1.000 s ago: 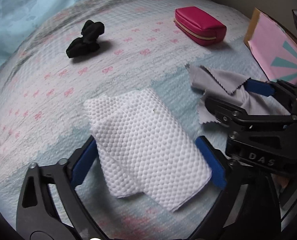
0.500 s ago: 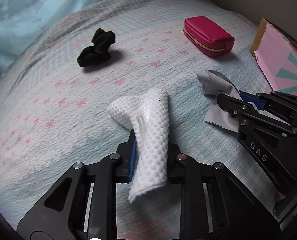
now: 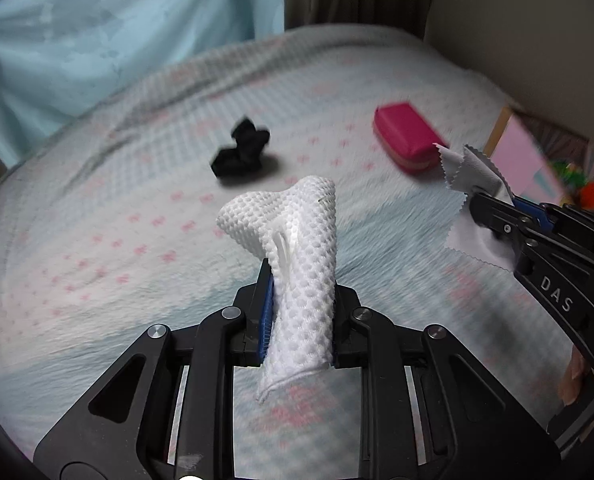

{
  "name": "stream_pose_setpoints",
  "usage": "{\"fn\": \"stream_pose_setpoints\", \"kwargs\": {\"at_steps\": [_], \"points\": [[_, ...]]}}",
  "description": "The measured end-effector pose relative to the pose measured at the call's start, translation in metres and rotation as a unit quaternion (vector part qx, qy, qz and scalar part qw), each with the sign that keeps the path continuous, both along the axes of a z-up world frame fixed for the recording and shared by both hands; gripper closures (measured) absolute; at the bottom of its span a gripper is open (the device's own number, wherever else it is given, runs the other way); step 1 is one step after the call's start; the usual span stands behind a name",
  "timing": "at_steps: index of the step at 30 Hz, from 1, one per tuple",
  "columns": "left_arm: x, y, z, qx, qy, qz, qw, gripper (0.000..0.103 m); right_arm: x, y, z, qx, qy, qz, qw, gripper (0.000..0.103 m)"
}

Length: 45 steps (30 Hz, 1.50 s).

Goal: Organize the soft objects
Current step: 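Grasp and lift the white mesh cloth with the left tool while the right tool holds the grey cloth, then carry both cloths over the cardboard box and open both tools to drop them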

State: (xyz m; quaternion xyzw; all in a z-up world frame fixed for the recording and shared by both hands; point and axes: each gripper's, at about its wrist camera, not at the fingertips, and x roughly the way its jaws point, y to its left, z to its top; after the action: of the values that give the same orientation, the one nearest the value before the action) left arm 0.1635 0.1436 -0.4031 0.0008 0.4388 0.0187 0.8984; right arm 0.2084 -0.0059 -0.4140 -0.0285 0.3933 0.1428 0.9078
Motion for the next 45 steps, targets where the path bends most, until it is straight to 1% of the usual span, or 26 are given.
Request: {"fn": "stream_pose_setpoints", "kwargs": {"at_steps": [2, 7, 11, 13, 19, 23, 26, 29, 33, 35, 40, 44, 45], "points": [[-0.010, -0.003, 0.022, 0.003, -0.005, 0.005, 1.0000, 0.085, -0.009, -0.003, 0.020, 0.006, -0.005, -0.003, 1.000, 0.090], [-0.040, -0.009, 0.082, -0.004, -0.020, 0.016, 0.9997, 0.085, -0.041, -0.016, 0.084, 0.015, -0.014, -0.011, 1.000, 0.090], [-0.059, -0.020, 0.126, -0.028, -0.030, 0.012, 0.9991, 0.085, -0.066, -0.031, 0.133, 0.014, -0.019, -0.023, 0.999, 0.090], [-0.065, -0.030, 0.145, -0.041, -0.035, 0.008, 0.9985, 0.085, -0.077, -0.041, 0.152, 0.018, -0.025, -0.031, 0.999, 0.090], [-0.073, -0.077, 0.194, -0.048, -0.055, -0.014, 0.9973, 0.085, -0.100, -0.087, 0.203, 0.026, -0.042, -0.057, 0.997, 0.090], [-0.065, -0.120, 0.219, -0.063, -0.058, -0.033, 0.9958, 0.085, -0.104, -0.130, 0.226, 0.026, -0.046, -0.078, 0.996, 0.090], [-0.054, -0.158, 0.230, -0.066, -0.055, -0.047, 0.9952, 0.085, -0.099, -0.165, 0.238, 0.024, -0.045, -0.092, 0.994, 0.090], [-0.039, -0.192, 0.234, -0.072, -0.049, -0.058, 0.9945, 0.085, -0.089, -0.203, 0.244, 0.019, -0.038, -0.105, 0.994, 0.090], [-0.007, -0.243, 0.227, -0.083, -0.030, -0.068, 0.9937, 0.085, -0.069, -0.243, 0.240, 0.012, -0.022, -0.113, 0.993, 0.090], [0.004, -0.260, 0.222, -0.088, -0.027, -0.068, 0.9934, 0.085, -0.058, -0.262, 0.235, 0.009, -0.016, -0.113, 0.993, 0.090], [0.036, -0.302, 0.198, -0.094, 0.012, -0.064, 0.9934, 0.085, -0.026, -0.302, 0.215, 0.007, 0.020, -0.111, 0.994, 0.090], [0.064, -0.326, 0.173, -0.081, 0.049, -0.059, 0.9938, 0.085, -0.001, -0.328, 0.190, 0.015, 0.062, -0.107, 0.992, 0.090], [0.074, -0.333, 0.164, -0.080, 0.063, -0.057, 0.9932, 0.085, 0.009, -0.335, 0.181, 0.017, 0.079, -0.103, 0.991, 0.090]]}}
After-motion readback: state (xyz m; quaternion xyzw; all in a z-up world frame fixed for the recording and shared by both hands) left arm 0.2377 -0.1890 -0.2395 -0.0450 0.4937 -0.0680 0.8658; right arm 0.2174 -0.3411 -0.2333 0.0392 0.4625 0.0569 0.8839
